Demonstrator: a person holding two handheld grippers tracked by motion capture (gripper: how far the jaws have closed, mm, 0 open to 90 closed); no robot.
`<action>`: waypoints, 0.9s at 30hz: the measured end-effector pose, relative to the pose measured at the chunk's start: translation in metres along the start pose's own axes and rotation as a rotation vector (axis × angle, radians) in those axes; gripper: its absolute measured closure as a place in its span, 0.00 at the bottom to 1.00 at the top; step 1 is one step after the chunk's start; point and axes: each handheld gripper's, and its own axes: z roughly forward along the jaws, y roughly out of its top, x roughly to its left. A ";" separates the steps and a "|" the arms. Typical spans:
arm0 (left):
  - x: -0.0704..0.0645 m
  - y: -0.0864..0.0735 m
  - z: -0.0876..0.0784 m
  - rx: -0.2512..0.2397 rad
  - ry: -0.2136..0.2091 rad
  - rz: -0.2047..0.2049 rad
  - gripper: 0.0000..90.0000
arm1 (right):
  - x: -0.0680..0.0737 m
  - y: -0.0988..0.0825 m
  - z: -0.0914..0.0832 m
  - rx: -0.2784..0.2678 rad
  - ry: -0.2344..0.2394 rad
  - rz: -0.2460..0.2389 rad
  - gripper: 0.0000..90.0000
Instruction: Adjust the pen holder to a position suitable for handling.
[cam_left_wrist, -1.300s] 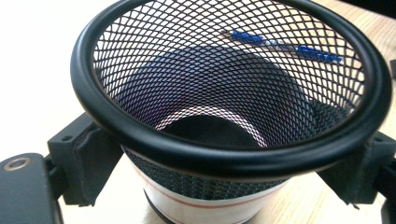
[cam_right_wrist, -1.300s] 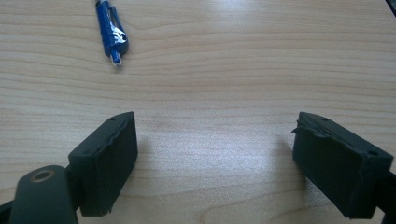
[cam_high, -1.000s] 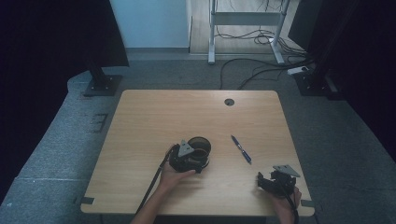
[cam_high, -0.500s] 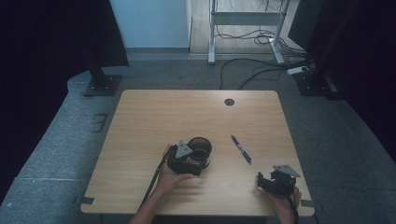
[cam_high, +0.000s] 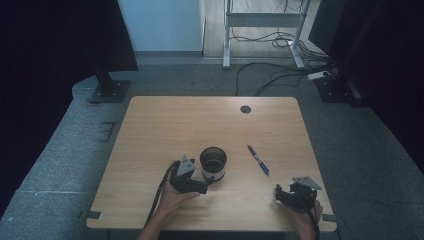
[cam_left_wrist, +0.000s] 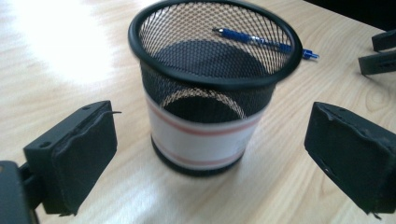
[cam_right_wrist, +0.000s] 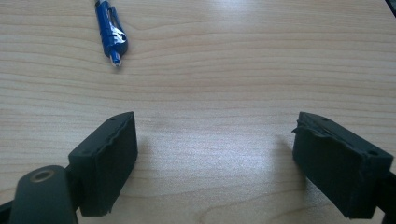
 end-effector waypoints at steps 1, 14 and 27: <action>0.000 -0.002 -0.002 0.003 0.001 -0.002 0.04 | 0.000 0.000 0.000 0.000 0.000 0.000 0.15; 0.011 -0.038 -0.028 0.069 0.051 -0.022 0.11 | 0.000 0.000 0.000 0.000 -0.002 0.001 0.15; 0.025 -0.052 -0.039 0.096 0.100 -0.052 0.16 | 0.000 0.000 0.000 0.000 -0.004 0.003 0.14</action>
